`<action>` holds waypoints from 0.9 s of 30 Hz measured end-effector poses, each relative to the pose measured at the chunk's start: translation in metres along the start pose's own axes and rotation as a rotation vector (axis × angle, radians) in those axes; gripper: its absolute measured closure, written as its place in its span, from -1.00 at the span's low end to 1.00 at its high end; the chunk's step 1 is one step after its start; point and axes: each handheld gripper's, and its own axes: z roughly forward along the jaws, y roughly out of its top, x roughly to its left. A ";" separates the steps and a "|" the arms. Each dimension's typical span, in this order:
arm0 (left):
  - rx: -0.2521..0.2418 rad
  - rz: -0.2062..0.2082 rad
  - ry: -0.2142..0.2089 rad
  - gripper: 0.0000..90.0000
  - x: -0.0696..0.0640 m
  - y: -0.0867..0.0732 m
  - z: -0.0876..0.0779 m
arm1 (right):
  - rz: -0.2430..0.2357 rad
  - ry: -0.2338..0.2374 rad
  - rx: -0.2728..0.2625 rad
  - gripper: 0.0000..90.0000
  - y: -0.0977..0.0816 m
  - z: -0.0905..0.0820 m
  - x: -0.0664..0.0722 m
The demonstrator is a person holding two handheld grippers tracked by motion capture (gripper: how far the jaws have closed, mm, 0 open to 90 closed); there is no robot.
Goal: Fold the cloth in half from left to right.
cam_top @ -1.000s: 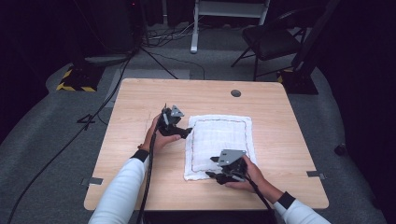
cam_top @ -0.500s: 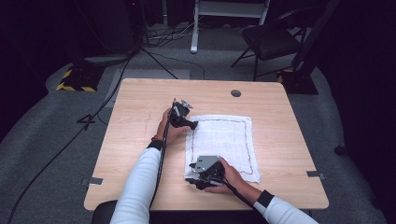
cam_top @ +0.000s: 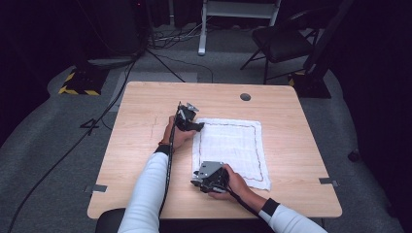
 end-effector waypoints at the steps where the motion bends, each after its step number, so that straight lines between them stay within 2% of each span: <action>1: 0.000 0.000 0.000 0.22 0.000 0.000 0.000 | 0.000 0.000 0.000 0.48 0.000 0.000 0.000; 3: -0.005 0.005 -0.021 0.28 0.001 -0.001 -0.001 | 0.003 -0.025 0.002 0.59 0.000 0.001 0.000; 4: -0.005 0.005 -0.033 0.51 0.002 -0.001 -0.002 | 0.003 -0.039 0.007 0.72 0.000 0.001 -0.001; 5: -0.012 -0.004 -0.059 0.61 0.003 -0.002 -0.002 | 0.006 -0.048 0.010 0.76 0.000 0.001 -0.001; 6: -0.012 -0.004 -0.059 0.68 0.003 -0.002 -0.002 | 0.006 -0.048 0.010 0.76 0.000 0.001 -0.001; 7: -0.013 -0.009 -0.086 0.76 0.005 -0.004 -0.003 | 0.011 -0.046 0.014 0.81 0.000 0.001 -0.002; 9: -0.015 -0.010 -0.092 0.84 0.006 -0.005 -0.004 | 0.013 -0.048 0.015 0.84 0.000 0.001 -0.003; 13: -0.012 -0.009 -0.086 0.89 0.006 -0.006 -0.007 | 0.008 -0.047 0.015 0.88 0.003 0.001 -0.003; 17: 0.005 0.012 -0.076 0.91 0.008 -0.008 -0.013 | -0.002 -0.042 0.002 0.88 0.008 -0.001 -0.002; 22: 0.003 0.033 -0.051 0.91 0.014 -0.013 -0.032 | -0.013 -0.047 -0.017 0.89 0.014 -0.003 0.000; 24: -0.005 0.031 -0.055 0.92 0.017 -0.014 -0.039 | -0.016 -0.044 -0.018 0.89 0.017 -0.003 0.001; 27: -0.009 0.028 -0.037 0.92 0.020 -0.015 -0.047 | -0.022 -0.041 -0.025 0.89 0.021 -0.001 0.003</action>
